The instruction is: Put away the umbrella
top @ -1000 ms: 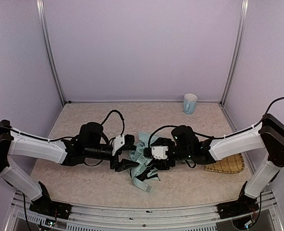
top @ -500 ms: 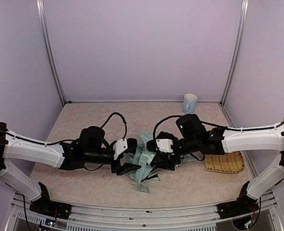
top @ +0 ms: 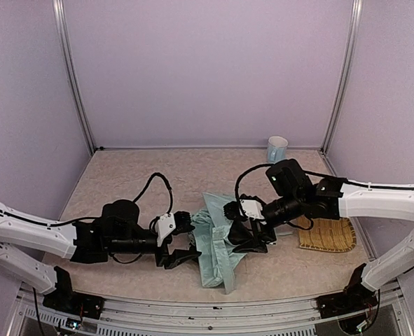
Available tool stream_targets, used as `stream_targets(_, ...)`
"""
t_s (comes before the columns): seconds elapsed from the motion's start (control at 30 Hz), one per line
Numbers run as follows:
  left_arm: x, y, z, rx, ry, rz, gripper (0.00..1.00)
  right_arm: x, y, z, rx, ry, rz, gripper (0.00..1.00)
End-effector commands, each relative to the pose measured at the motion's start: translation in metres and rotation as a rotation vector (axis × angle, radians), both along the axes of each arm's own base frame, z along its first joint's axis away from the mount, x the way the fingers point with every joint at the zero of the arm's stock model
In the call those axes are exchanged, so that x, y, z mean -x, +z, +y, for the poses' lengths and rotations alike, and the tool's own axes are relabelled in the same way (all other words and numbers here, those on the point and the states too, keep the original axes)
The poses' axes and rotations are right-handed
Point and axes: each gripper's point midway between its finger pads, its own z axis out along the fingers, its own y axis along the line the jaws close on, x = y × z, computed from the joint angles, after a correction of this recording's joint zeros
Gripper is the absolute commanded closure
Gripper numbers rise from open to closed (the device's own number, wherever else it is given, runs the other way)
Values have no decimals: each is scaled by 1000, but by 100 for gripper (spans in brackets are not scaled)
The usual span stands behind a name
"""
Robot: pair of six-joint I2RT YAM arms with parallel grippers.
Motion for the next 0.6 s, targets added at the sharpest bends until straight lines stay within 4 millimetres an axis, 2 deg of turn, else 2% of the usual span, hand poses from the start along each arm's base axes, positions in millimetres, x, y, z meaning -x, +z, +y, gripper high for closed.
stream_targets(0.0,12,11,-5,38,8,44,30,10,-17,1,33,-23,52,0)
stream_targets(0.1,29,6,-15,29,-40,102,38,18,-28,-1,60,-26,79,0)
stream_targets(0.2,37,-3,-26,5,-46,187,48,8,-37,-6,100,-104,68,0)
stream_targets(0.27,43,-6,-36,6,-74,263,50,0,-36,-4,68,-140,37,0)
stream_targets(0.37,48,-5,-47,44,-108,305,48,-12,-22,9,-64,-160,-41,0)
stream_targets(0.47,39,6,-44,137,-50,299,39,-31,-16,14,-125,-255,-72,0)
stream_targets(0.57,31,5,-47,180,-7,308,34,-38,-18,17,-161,-301,-60,0)
